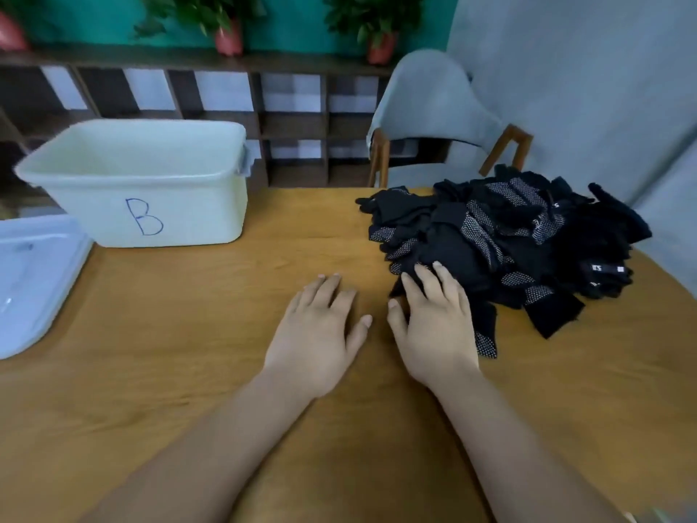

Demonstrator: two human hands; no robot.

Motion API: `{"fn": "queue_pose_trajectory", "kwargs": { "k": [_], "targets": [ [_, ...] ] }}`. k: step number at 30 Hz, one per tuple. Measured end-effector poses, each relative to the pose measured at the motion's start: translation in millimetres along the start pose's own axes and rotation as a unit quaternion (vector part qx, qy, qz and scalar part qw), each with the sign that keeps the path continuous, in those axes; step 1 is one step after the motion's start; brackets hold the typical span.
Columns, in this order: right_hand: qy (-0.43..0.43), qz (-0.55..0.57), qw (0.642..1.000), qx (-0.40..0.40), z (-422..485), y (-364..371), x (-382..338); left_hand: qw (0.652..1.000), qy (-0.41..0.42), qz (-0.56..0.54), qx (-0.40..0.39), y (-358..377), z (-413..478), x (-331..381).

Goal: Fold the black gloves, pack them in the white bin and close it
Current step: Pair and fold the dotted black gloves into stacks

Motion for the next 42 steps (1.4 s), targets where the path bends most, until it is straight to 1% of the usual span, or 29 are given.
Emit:
{"fn": "queue_pose_trajectory", "kwargs": {
  "k": [5, 8, 11, 16, 18, 21, 24, 26, 30, 34, 36, 38, 40, 42],
  "targets": [
    [-0.036, 0.007, 0.995, 0.091, -24.3, -12.1, -0.8, 0.997, 0.019, 0.038, 0.069, -4.7, -31.1, 12.1],
    [-0.049, 0.019, 0.993, 0.105, -40.7, -13.8, -0.9, 0.994, 0.028, 0.04, 0.1, -2.5, -61.8, 13.1],
    [-0.099, 0.03, 0.991, 0.084, -58.6, -10.2, -6.0, 0.994, 0.013, 0.034, 0.099, 0.9, -89.3, 0.6],
    [-0.232, 0.048, 0.971, 0.033, -85.0, -11.8, -26.9, 0.995, -0.026, -0.014, 0.1, 1.2, -105.6, -14.1],
    [-0.252, 0.059, 0.966, 0.011, -87.6, -13.4, -31.0, 0.993, -0.026, -0.022, 0.111, -0.1, -105.6, -13.0],
    [-0.254, 0.064, 0.965, -0.012, -85.9, -9.9, -34.0, 0.993, -0.006, -0.026, 0.116, -3.1, -106.3, -11.1],
    [-0.292, 0.058, 0.955, 0.003, -88.5, -6.2, -41.8, 0.993, 0.015, -0.02, 0.111, -3.1, -106.5, -8.2],
    [-0.311, 0.085, 0.946, 0.015, -89.8, -4.0, -43.3, 0.994, 0.012, -0.022, 0.105, -2.1, -104.5, -8.9],
    [-0.307, 0.128, 0.943, 0.029, -85.1, -1.6, -37.7, 0.994, 0.0, -0.033, 0.1, -0.9, -101.8, -13.4],
    [-0.328, 0.135, 0.934, 0.051, -89.2, 1.0, -52.6, 0.994, 0.0, -0.049, 0.101, 0.6, -102.2, -17.1],
    [-0.333, 0.119, 0.935, 0.04, -90.8, 6.1, -64.0, 0.994, 0.005, -0.051, 0.099, 0.2, -103.1, -19.4],
    [-0.309, 0.107, 0.945, 0.013, -88.1, 9.8, -67.2, 0.995, 0.02, -0.042, 0.09, 0.3, -103.8, -18.2],
    [-0.278, 0.12, 0.953, 0.003, -85.5, 7.0, -62.1, 0.996, 0.028, -0.026, 0.081, 2.1, -104.9, -15.3],
    [-0.243, 0.115, 0.962, 0.039, -83.1, -2.3, -51.5, 0.997, 0.019, -0.018, 0.073, 3.1, -105.4, -14.4]
  ]
}}
Point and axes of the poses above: each hand's wrist, its own z-axis towards the middle knuckle, its own y-axis out of the palm, x = y × z, the point moved 6 cm from there along z, towards the middle knuckle, and after that the axes turned 14 degrees about -x, right-handed, at the moved point
